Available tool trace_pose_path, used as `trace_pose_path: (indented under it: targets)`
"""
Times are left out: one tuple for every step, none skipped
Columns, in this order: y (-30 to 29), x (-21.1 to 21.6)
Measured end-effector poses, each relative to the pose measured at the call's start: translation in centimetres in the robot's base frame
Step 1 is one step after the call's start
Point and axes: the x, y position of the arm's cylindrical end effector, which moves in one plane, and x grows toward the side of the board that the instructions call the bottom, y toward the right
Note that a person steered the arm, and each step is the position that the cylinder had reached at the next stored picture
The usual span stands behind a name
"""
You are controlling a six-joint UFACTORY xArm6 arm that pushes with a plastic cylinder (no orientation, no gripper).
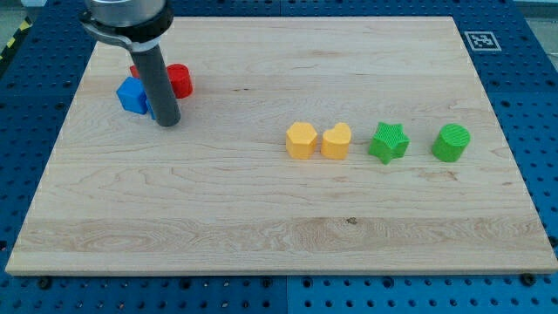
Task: Move the green star into the yellow blocks
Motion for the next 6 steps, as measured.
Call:
trace_pose_path:
  targets:
    - [5.4,4.5]
    - [10.1,5.0]
    - [10.3,5.0]
    - [11.0,5.0]
    - [14.1,5.0]
    - [18.6,5.0]
